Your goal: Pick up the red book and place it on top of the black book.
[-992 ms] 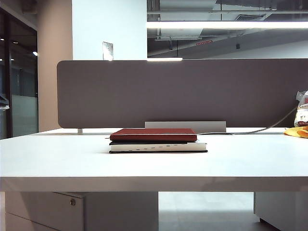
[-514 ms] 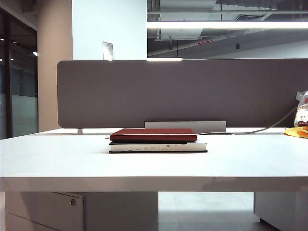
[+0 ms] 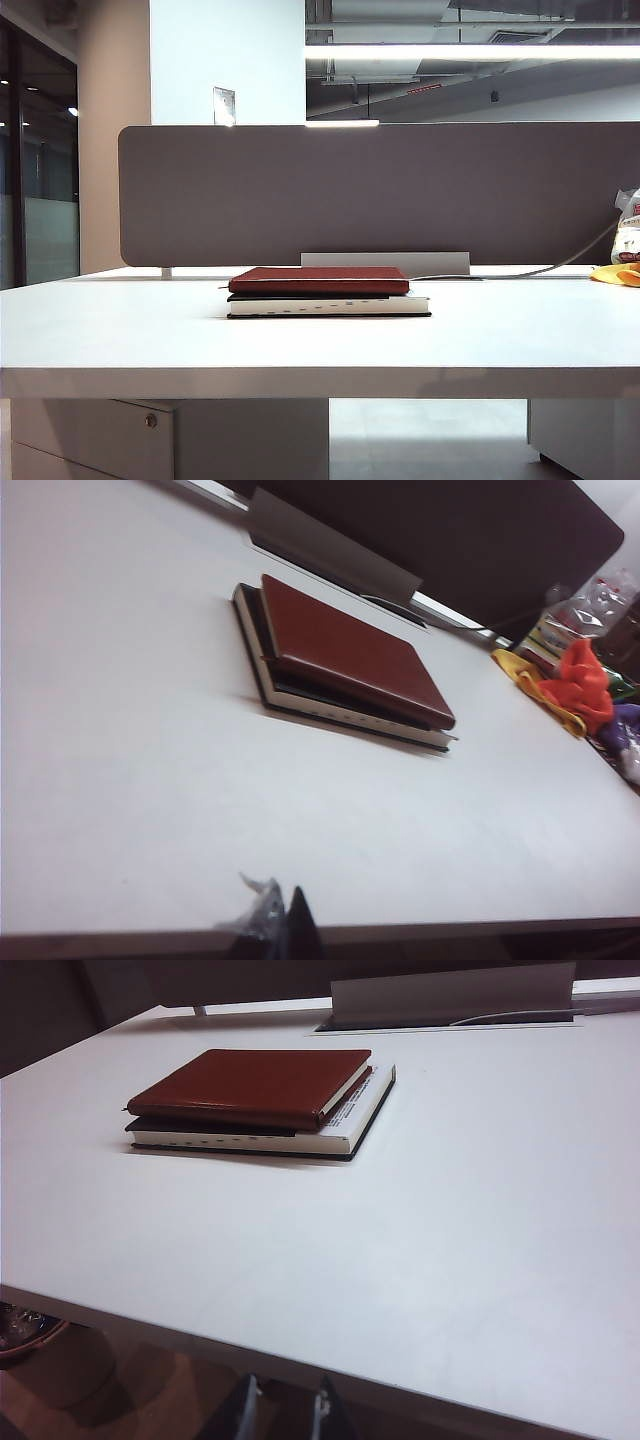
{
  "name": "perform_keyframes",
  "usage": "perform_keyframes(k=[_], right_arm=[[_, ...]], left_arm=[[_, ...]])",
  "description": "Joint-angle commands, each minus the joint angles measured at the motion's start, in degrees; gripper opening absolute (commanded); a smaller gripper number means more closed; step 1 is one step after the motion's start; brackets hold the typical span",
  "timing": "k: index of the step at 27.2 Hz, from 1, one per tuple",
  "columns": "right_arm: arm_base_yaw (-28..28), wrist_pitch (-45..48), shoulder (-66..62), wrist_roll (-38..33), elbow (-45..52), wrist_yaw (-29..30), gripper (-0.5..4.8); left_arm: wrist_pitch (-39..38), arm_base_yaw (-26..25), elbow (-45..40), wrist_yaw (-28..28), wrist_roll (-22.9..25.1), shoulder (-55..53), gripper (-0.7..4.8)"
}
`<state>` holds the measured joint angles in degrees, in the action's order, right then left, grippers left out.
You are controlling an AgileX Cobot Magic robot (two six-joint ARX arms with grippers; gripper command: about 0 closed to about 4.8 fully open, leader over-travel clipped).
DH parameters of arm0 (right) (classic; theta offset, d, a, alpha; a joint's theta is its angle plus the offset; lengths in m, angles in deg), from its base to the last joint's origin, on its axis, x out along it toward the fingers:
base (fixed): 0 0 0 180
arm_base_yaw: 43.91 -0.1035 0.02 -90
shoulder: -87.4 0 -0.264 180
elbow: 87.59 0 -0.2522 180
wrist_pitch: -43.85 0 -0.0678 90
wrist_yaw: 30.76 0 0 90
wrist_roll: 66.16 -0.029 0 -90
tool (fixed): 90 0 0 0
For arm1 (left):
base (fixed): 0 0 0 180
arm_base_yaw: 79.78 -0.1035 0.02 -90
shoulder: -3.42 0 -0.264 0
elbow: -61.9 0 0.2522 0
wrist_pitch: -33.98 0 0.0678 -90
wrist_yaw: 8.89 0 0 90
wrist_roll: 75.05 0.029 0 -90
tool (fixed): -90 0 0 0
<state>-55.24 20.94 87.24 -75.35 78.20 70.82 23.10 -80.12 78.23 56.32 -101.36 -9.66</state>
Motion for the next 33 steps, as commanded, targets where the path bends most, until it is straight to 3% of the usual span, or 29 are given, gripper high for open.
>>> perform_keyframes(k=[1, 8, 18, 33], right_arm=[[0.0, 0.4, 0.0, -0.1, 0.2, 0.1, 0.81], [0.0, 0.4, 0.0, -0.1, 0.2, 0.1, 0.81], [-0.1, 0.4, 0.0, -0.1, 0.2, 0.2, 0.81], [-0.1, 0.4, 0.0, -0.1, 0.2, 0.1, 0.81]], left_arm=[[-4.0, 0.1, 0.0, 0.8, 2.1, 3.4, -0.06], [-12.4, 0.1, 0.0, 4.3, 2.2, 13.0, -0.06], [-12.9, 0.1, 0.0, 4.8, 3.7, 12.9, -0.06], [-16.5, 0.1, -0.2, 18.2, 11.5, 12.9, -0.06]])
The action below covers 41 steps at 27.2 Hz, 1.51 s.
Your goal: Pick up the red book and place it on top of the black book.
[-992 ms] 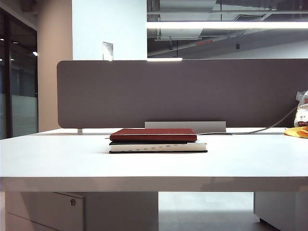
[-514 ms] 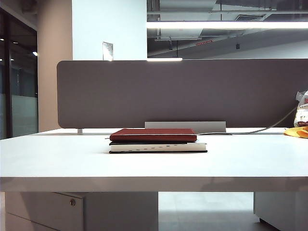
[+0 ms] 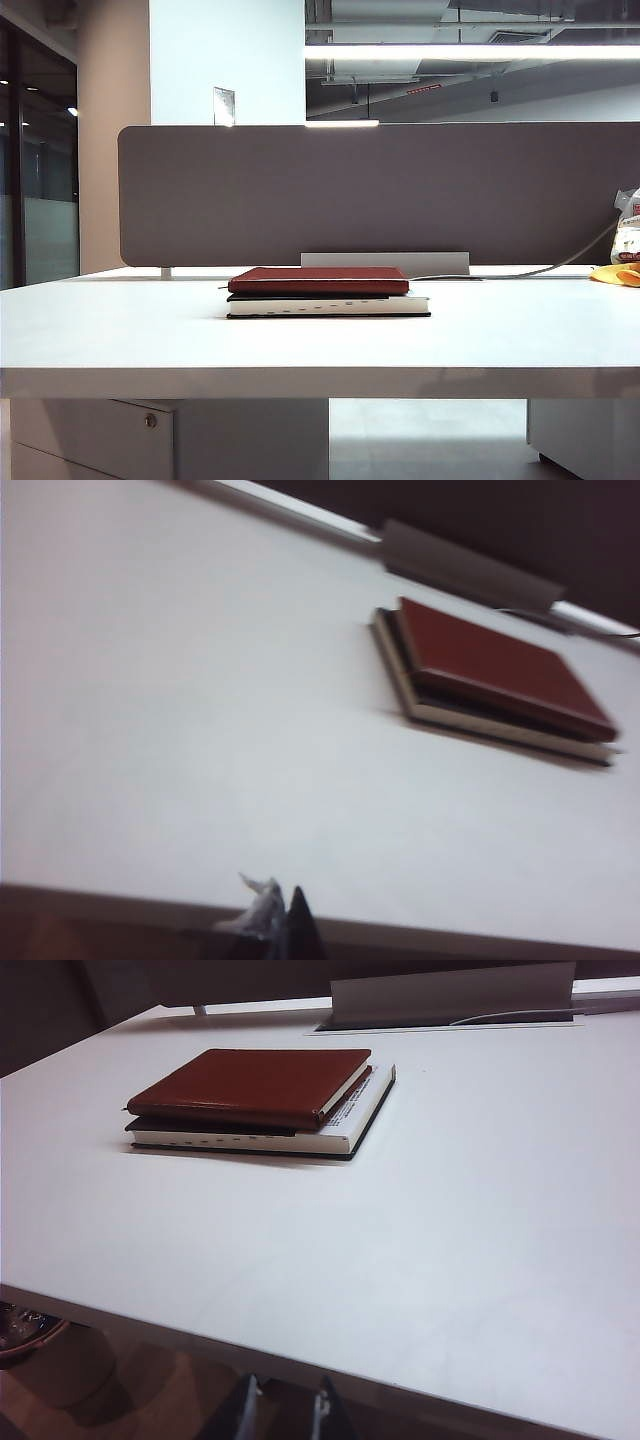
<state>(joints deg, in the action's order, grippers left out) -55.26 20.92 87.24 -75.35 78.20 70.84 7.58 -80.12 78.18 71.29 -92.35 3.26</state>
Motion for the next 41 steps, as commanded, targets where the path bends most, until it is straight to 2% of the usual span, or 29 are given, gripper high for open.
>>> perform_keyframes(k=[1, 7, 10, 41], right_arm=[[0.0, 0.4, 0.0, -0.1, 0.2, 0.1, 0.81], [0.0, 0.4, 0.0, -0.1, 0.2, 0.1, 0.81], [0.0, 0.4, 0.0, -0.1, 0.2, 0.1, 0.81], [0.0, 0.4, 0.0, -0.1, 0.2, -0.1, 0.81]], left_arm=[[-1.1, 0.1, -0.3, 4.1, 2.6, 0.0, -0.06], [-2.1, 0.1, -0.7, 11.0, 3.7, 0.0, -0.06], [-2.1, 0.1, -0.7, 12.2, 4.0, 0.0, -0.06], [-2.1, 0.1, -0.6, 12.6, 3.6, 0.0, -0.06]])
